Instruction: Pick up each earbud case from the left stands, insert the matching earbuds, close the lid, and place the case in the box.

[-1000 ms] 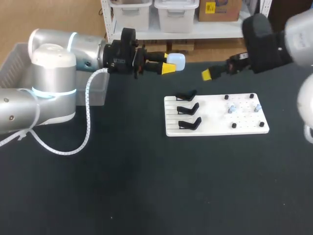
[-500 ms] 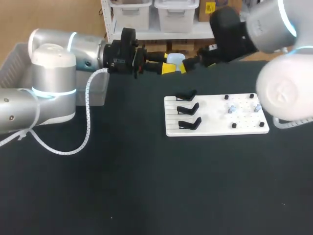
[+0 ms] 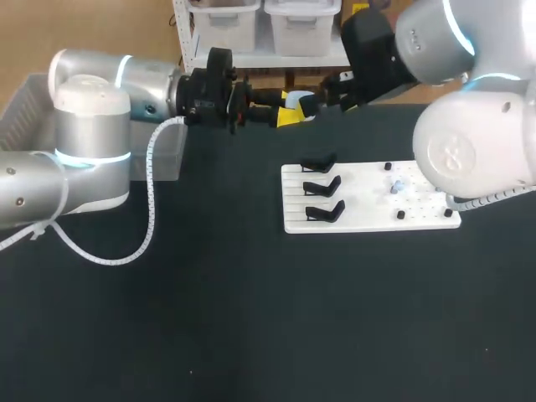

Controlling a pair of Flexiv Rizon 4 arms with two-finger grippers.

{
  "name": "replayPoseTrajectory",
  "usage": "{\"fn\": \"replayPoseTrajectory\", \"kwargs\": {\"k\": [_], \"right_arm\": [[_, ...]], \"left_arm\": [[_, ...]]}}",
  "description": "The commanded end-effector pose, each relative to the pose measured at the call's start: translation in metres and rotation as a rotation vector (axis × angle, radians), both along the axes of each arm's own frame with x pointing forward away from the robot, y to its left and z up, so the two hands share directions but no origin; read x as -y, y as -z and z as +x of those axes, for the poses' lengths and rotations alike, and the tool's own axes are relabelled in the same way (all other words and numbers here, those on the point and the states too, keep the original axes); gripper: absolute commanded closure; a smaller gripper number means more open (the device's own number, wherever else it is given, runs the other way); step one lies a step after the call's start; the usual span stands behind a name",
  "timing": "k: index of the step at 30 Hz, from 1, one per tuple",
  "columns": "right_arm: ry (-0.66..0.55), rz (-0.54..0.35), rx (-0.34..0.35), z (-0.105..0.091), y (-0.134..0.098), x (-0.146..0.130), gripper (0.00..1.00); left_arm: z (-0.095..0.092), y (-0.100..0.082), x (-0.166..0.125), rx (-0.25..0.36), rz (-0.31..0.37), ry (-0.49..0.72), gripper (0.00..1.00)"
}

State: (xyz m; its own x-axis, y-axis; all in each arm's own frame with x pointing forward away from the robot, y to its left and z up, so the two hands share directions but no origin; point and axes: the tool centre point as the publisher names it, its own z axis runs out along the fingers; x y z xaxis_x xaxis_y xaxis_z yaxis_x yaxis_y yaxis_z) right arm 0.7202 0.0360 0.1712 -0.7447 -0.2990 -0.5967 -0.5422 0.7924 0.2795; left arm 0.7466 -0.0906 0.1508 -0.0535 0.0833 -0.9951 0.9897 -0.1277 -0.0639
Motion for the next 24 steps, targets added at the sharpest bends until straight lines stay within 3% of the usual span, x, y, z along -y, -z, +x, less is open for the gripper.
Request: {"fn": "replayPoseTrajectory", "kwargs": {"k": [1,24], "right_arm": [[0.008,-0.007,-0.004,0.007,0.004,-0.003,0.00],[0.038,-0.034,-0.031,0.027,0.015,0.003,0.00]], "left_arm": [[0.001,0.000,0.000,-0.001,0.002,0.002,1.00],[0.001,0.000,0.000,-0.001,0.002,0.002,1.00]]}}
